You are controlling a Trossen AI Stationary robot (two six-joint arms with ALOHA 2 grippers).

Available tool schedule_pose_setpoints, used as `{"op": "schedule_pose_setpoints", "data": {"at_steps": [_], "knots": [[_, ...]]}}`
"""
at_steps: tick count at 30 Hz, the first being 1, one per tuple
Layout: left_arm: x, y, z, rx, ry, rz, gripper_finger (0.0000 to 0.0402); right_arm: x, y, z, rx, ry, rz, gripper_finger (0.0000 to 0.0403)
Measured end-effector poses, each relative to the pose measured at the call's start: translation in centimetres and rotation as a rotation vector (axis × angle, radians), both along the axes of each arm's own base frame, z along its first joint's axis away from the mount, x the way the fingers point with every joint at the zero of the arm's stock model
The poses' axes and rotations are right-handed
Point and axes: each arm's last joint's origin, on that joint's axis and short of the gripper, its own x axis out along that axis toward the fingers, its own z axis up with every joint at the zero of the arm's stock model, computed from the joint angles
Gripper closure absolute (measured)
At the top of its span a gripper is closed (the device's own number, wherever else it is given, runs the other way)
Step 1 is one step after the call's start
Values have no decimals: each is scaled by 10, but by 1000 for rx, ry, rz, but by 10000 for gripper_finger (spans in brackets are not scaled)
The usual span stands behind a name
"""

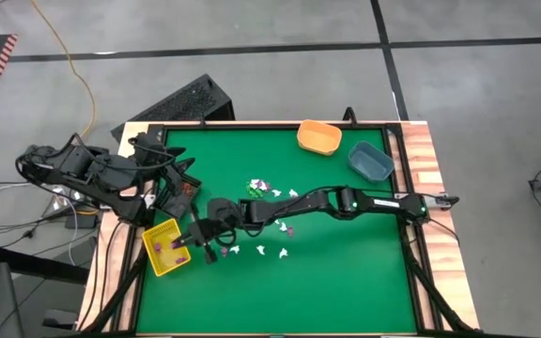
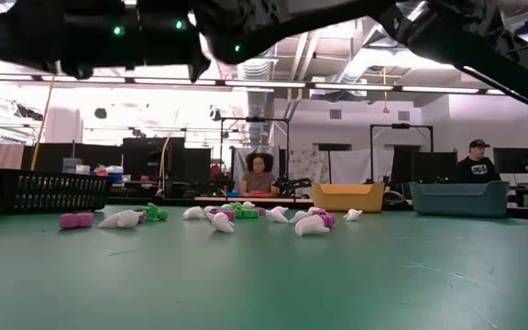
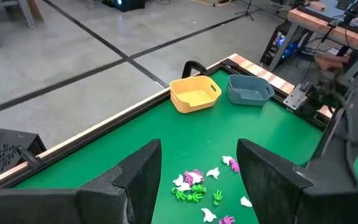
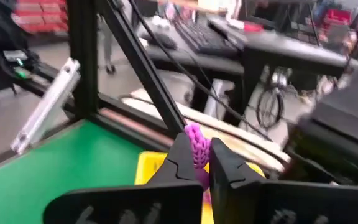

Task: Sort Halloween decoration
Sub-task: Put the pink skeleton toy into the yellow bin

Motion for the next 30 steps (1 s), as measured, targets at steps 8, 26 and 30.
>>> {"op": "schedule_pose_setpoints", "data": {"at_steps": [8,26,30], "knots": [[0,0,0,-6,-3,2,202,5,4,-24,96,18,91,391],[0,0,0,-3,-7,14,202,10,5,-54,223,43,173,382],[0,0,0,-3,-8,15,202,10,5,-55,194,33,170,367]]}}
